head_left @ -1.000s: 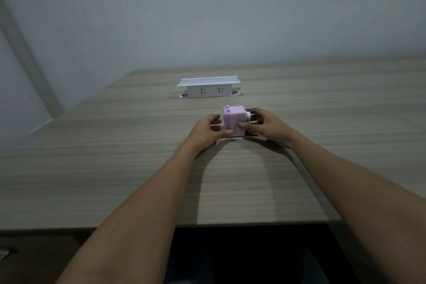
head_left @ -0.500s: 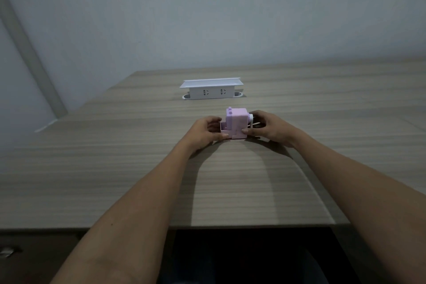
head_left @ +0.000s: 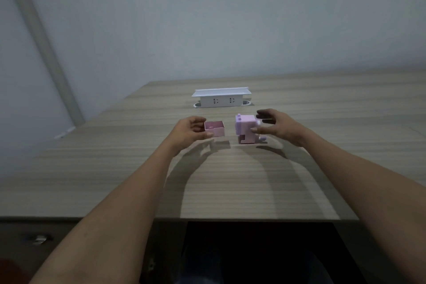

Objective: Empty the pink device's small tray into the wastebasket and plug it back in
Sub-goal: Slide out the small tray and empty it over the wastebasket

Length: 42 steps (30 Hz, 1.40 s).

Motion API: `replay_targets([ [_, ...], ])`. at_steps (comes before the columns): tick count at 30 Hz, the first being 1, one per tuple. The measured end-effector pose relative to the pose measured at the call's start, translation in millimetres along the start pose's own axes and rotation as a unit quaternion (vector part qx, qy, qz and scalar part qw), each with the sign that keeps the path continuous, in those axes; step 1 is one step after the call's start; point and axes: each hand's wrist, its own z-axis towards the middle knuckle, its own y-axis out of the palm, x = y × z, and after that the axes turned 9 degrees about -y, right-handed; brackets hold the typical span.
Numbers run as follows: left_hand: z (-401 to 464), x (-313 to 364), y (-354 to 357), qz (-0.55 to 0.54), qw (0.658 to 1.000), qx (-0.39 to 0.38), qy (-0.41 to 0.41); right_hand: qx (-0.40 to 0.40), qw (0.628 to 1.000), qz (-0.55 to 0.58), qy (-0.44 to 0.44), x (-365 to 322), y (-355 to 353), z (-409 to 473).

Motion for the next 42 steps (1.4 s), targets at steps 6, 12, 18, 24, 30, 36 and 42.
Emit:
replay_targets([
  [6,-16,50,8,-0.009,0.998,-0.013,0.053,0.032,0.998,-0.02,-0.049,-45,-22,-11],
  [12,-24,92,42,-0.024,0.995,-0.046,0.087,0.027,0.997,0.038,-0.054,-76,-36,-26],
  [18,-31,117,82,-0.038,0.989,-0.09,0.109,0.038,0.998,0.033,-0.05,-81,-62,-58],
  [24,-32,150,141,-0.05,0.977,-0.146,0.15,0.114,0.993,0.024,-0.021,-75,-108,-107],
  [30,-36,170,231,-0.076,0.957,-0.228,0.164,0.187,0.982,-0.012,0.02,-71,-170,-178],
  [36,-68,191,326,-0.106,0.929,-0.311,0.17,0.249,0.965,-0.053,0.063,-62,-225,-263],
  [42,-112,199,419,-0.127,0.902,-0.377,0.165,0.296,0.944,-0.07,0.125,-43,-265,-361],
])
